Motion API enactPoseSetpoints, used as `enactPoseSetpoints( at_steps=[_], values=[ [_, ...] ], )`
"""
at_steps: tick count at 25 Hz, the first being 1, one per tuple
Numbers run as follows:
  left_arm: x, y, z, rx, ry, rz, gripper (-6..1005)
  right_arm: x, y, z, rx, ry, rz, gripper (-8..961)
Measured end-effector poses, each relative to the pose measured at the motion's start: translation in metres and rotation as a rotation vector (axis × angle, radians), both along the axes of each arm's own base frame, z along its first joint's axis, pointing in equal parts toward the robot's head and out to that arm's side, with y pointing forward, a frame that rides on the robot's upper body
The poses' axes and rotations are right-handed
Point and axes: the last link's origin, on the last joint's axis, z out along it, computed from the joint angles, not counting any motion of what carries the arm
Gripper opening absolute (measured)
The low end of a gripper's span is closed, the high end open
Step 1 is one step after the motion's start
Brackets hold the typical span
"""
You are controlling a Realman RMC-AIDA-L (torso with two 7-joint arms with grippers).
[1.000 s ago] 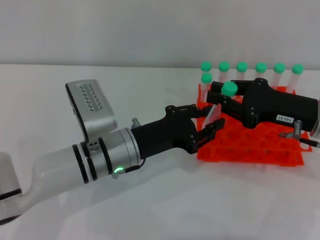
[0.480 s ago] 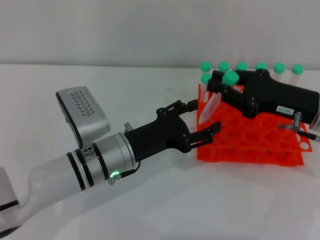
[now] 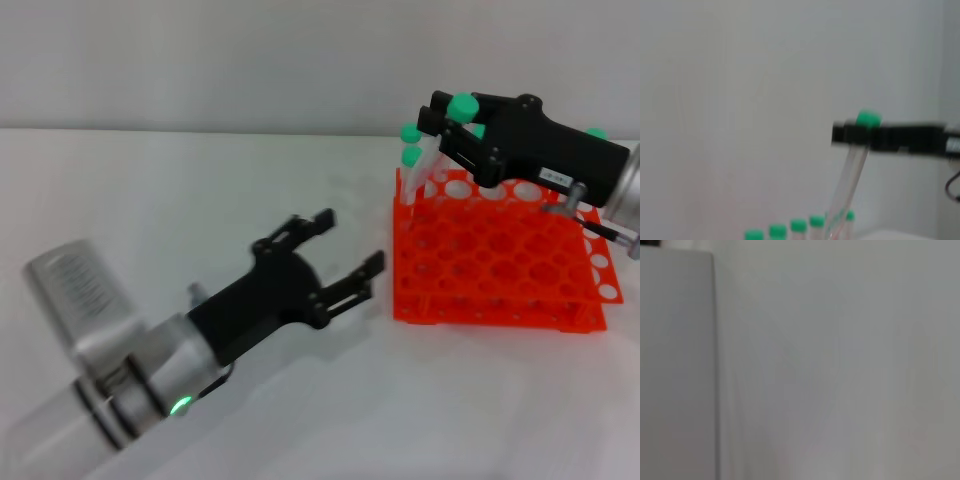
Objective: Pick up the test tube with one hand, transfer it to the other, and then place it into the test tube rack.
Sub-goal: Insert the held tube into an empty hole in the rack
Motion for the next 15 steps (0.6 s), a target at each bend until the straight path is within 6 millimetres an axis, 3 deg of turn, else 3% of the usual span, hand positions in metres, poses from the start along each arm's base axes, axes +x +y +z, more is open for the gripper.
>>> enactPoseSetpoints(
  at_steps=[4, 9, 15],
  values=[
    [-0.022, -0.027, 0.015, 0.133, -0.031, 0.023, 852, -0.008, 0.012, -0.008, 0.054, -0.045, -0.026, 229],
    [-0.059, -0.056, 0.037, 0.292, -0.051, 0.176, 868, -0.008, 0.024, -0.020, 0.082, -0.107, -0.098, 235],
    [-0.074, -0.066, 0.048, 0.380, -0.057, 0.253, 880, 0.000, 0.029, -0.021, 0.104, -0.134, -0.156, 242]
  ],
)
